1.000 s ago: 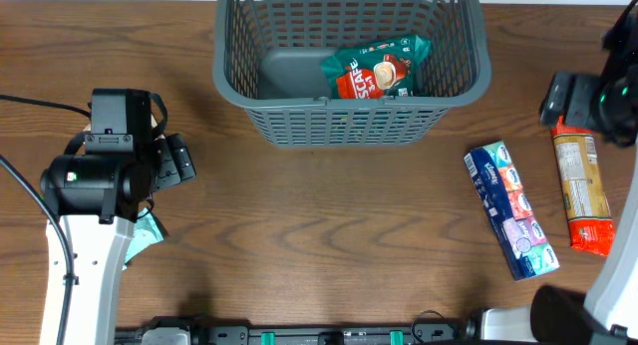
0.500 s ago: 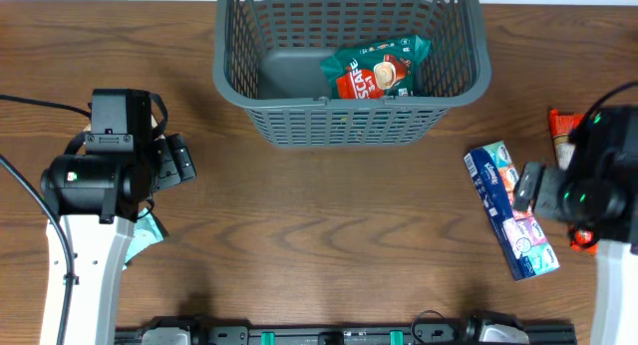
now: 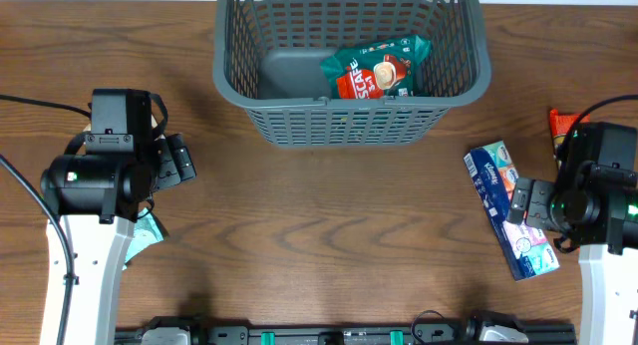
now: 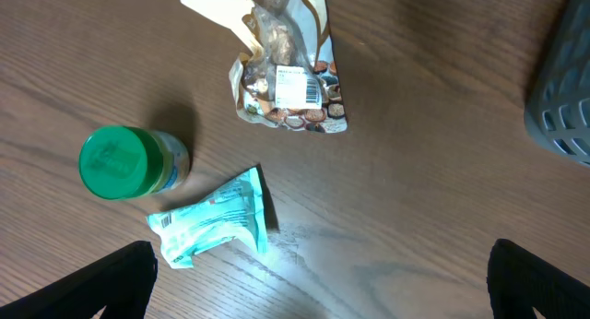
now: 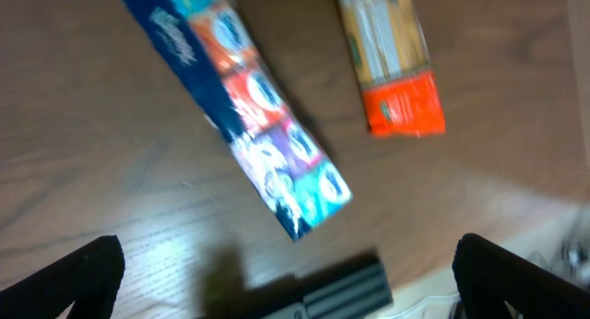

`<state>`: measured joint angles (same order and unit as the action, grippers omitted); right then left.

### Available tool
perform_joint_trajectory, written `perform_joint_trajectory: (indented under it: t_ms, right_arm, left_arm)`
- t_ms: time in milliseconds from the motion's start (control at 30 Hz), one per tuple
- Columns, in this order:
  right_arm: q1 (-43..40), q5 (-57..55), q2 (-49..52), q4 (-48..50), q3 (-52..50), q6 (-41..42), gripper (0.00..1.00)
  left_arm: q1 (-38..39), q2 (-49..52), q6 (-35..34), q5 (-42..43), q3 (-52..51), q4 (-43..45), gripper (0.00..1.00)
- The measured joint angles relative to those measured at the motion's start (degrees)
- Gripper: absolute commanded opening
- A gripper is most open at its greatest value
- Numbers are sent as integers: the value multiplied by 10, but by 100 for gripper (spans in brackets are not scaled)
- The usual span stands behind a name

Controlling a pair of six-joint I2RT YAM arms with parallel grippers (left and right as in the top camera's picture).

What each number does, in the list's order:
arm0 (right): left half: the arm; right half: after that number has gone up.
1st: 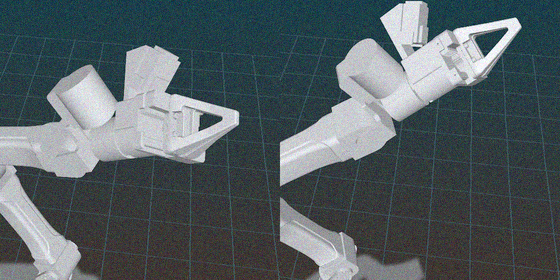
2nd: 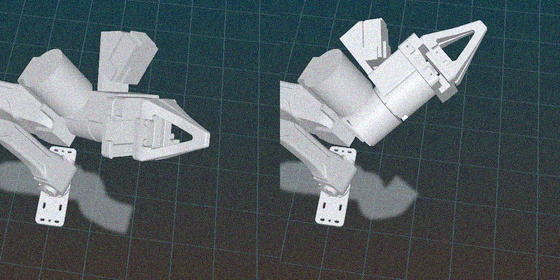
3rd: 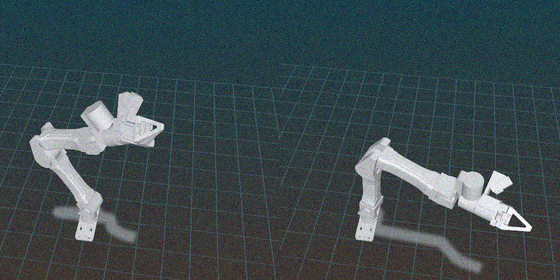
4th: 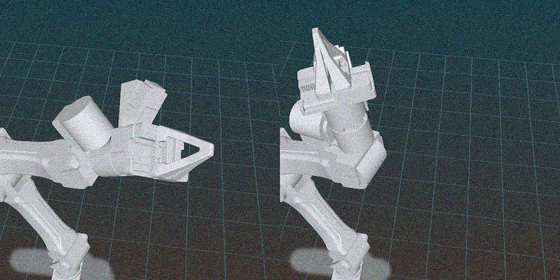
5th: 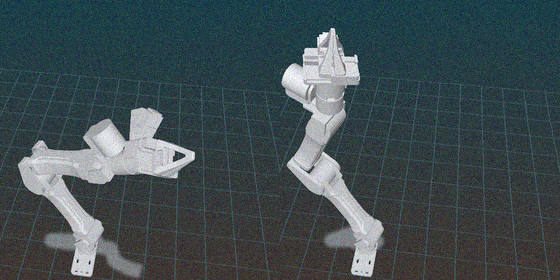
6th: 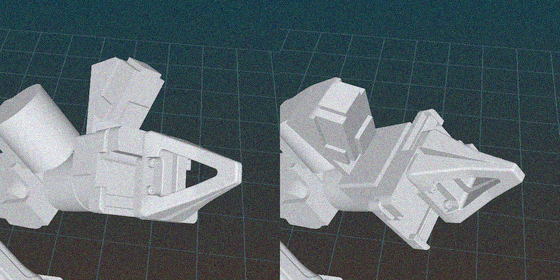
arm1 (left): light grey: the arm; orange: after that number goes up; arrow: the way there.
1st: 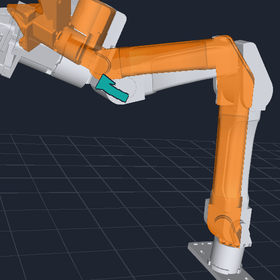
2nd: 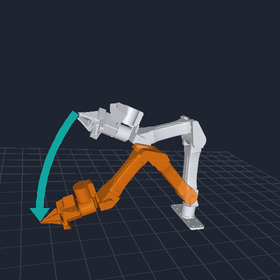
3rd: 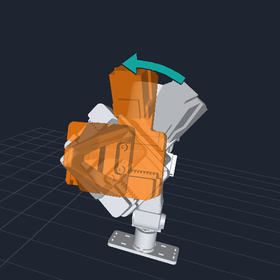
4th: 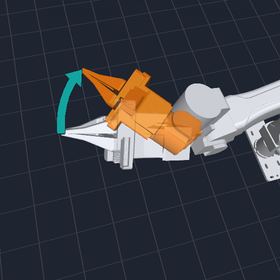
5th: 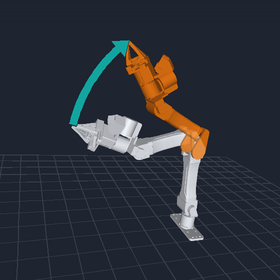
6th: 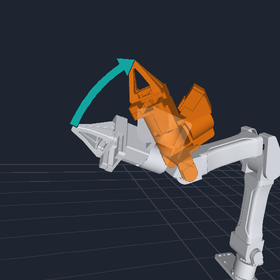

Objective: Pack container
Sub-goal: 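Close the right gripper on the Kleenex pack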

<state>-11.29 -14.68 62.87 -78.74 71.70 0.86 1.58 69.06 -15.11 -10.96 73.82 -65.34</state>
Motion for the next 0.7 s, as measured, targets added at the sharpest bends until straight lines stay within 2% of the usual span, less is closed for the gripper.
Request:
perform_joint_trajectory:
  t_ms: [133, 267, 400, 700]
  right_arm:
    - [-5, 14, 22, 20, 0, -45, 99]
    - [-21, 36, 98, 25, 0, -89, 99]
    - [-39, 59, 190, 34, 0, -118, 99]
    - [-81, 114, 287, 75, 0, -157, 99]
  left_arm:
    - [0, 0, 0, 0, 0, 0, 98]
    - [0, 0, 0, 0, 0, 0, 99]
    - [0, 0, 0, 0, 0, 0, 98]
    - [0, 0, 0, 0, 0, 0, 98]
